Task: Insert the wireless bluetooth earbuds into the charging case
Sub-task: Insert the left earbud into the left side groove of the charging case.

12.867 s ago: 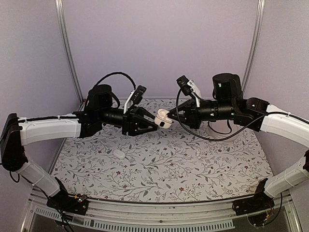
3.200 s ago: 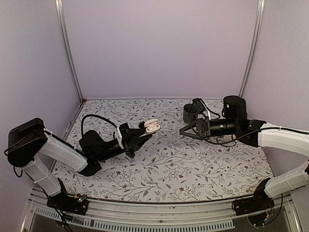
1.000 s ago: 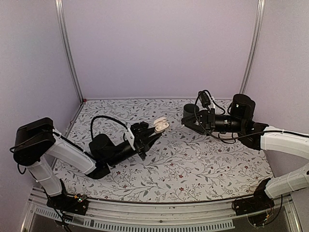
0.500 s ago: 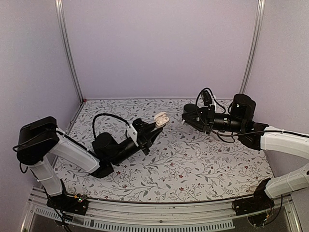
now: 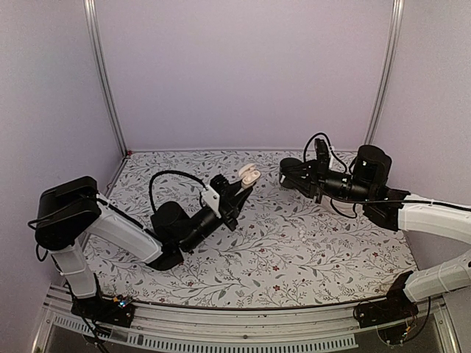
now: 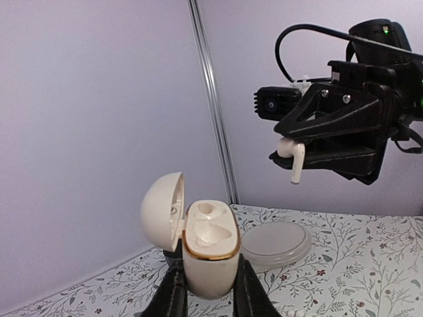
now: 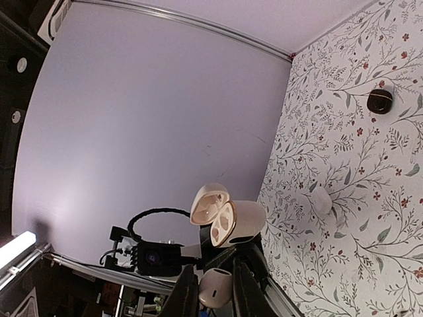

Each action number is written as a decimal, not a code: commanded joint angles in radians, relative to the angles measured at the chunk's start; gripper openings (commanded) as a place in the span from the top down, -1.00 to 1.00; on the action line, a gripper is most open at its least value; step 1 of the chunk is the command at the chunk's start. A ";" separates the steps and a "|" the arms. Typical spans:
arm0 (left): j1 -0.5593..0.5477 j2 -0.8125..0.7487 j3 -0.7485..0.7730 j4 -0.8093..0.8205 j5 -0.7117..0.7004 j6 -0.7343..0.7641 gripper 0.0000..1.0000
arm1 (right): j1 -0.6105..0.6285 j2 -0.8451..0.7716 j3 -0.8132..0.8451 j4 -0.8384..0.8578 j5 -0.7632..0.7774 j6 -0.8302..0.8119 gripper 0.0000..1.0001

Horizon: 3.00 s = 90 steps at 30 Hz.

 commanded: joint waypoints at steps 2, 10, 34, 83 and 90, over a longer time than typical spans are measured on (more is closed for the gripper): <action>-0.025 0.038 0.046 0.032 -0.060 0.022 1.00 | -0.002 -0.027 0.010 0.040 0.073 0.042 0.65; -0.037 0.096 0.115 0.009 -0.100 0.028 1.00 | 0.035 -0.009 0.041 0.071 0.172 0.090 0.66; -0.073 0.216 0.263 0.007 -0.238 0.054 1.00 | 0.114 0.077 0.093 0.089 0.397 0.110 0.67; -0.027 0.181 0.136 0.243 0.068 -0.026 1.00 | 0.115 -0.065 -0.015 0.042 0.427 0.111 0.66; -0.021 0.180 0.143 0.241 0.081 -0.024 1.00 | 0.114 -0.047 -0.019 0.042 0.400 0.129 0.67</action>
